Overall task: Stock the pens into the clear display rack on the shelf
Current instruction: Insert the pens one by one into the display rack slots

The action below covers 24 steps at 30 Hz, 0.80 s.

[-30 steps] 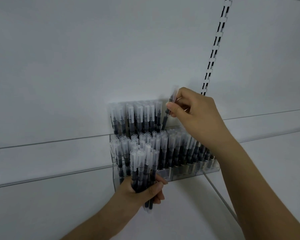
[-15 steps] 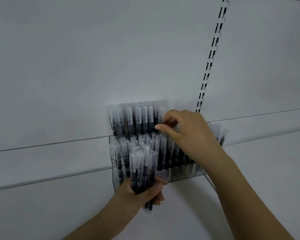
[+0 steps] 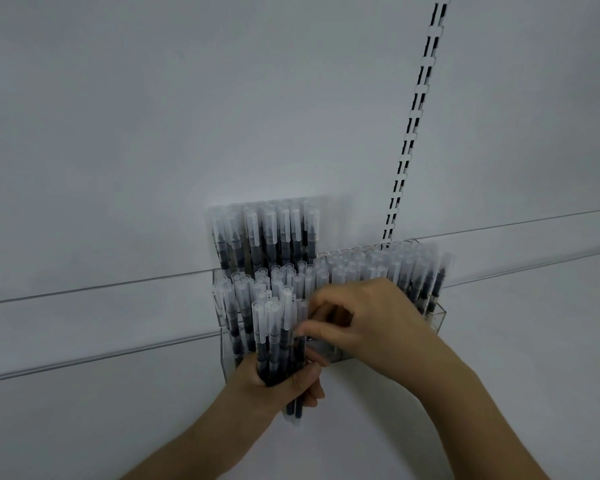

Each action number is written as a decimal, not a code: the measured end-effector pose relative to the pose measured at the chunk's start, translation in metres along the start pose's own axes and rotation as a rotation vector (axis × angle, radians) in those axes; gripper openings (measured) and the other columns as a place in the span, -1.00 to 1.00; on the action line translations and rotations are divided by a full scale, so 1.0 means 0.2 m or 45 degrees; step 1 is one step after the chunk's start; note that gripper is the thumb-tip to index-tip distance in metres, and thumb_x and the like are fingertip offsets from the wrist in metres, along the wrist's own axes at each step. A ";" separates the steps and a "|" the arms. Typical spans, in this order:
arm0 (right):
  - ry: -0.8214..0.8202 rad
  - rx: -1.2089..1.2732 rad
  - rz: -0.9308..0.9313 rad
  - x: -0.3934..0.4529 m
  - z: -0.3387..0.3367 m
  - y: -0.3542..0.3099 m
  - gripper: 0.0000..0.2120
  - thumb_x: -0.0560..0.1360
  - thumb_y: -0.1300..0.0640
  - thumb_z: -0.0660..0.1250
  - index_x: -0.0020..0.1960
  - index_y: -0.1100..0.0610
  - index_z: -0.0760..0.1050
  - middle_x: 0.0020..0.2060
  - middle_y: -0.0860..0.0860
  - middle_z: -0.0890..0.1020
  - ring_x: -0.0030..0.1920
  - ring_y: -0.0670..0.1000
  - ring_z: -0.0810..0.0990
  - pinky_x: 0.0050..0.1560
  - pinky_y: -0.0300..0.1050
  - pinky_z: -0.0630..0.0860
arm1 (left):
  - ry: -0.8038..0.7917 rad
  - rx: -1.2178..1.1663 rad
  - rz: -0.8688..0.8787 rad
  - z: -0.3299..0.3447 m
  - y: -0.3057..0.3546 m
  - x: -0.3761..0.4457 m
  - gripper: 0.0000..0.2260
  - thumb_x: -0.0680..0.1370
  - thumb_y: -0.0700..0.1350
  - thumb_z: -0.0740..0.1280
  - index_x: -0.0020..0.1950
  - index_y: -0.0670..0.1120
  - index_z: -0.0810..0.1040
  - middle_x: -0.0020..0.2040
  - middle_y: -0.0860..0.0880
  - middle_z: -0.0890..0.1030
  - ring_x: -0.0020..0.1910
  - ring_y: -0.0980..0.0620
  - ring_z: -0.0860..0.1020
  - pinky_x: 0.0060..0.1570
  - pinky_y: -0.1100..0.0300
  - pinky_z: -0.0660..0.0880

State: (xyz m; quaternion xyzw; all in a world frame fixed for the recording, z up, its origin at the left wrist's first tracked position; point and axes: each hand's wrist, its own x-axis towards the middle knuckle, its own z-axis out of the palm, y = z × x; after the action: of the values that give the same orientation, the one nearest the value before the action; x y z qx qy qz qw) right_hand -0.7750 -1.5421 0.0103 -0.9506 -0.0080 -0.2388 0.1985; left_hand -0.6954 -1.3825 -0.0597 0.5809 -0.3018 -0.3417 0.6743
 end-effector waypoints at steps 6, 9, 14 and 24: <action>-0.001 0.301 -0.011 -0.03 0.01 -0.02 -0.87 0.49 0.07 0.45 -0.17 -0.02 0.51 -0.37 -0.23 0.53 -0.30 -0.21 0.56 -0.28 -0.47 0.39 | 0.002 0.044 -0.003 0.00 0.00 0.00 -0.96 0.41 -0.15 0.45 -0.18 -0.09 0.68 -0.30 -0.18 0.66 -0.30 -0.05 0.62 -0.29 0.14 0.54; 0.058 0.335 -0.031 -0.03 0.00 -0.03 -0.89 0.51 0.13 0.43 -0.15 0.03 0.51 -0.37 -0.21 0.52 -0.30 -0.18 0.55 -0.28 -0.45 0.39 | -0.017 0.131 0.017 0.00 -0.01 0.00 -0.96 0.44 -0.06 0.47 -0.17 -0.01 0.69 -0.30 -0.13 0.67 -0.30 -0.02 0.62 -0.32 0.10 0.50; 0.495 0.753 0.065 -0.01 -0.09 -0.03 -0.94 0.54 0.14 0.31 -0.07 0.08 0.56 -0.24 0.03 0.64 -0.28 0.01 0.60 -0.26 -0.11 0.56 | -0.087 0.194 -0.004 -0.01 0.01 -0.01 -0.94 0.49 -0.07 0.40 -0.11 0.05 0.68 -0.27 -0.09 0.67 -0.24 0.01 0.63 -0.28 0.16 0.49; 1.066 0.688 0.165 0.17 -0.27 -0.01 -0.95 0.63 0.14 0.27 0.03 0.10 0.50 -0.19 -0.01 0.68 -0.20 0.02 0.69 -0.12 -0.14 0.58 | -0.096 0.213 -0.009 -0.01 0.02 -0.01 -0.92 0.47 -0.05 0.37 -0.10 0.03 0.67 -0.26 -0.07 0.67 -0.24 0.00 0.62 -0.25 0.09 0.47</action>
State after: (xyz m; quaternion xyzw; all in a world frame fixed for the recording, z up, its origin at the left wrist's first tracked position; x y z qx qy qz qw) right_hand -0.7703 -1.5646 0.0703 -0.6864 0.0698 -0.5764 0.4379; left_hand -0.6952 -1.3795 -0.0570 0.6230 -0.3521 -0.3394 0.6105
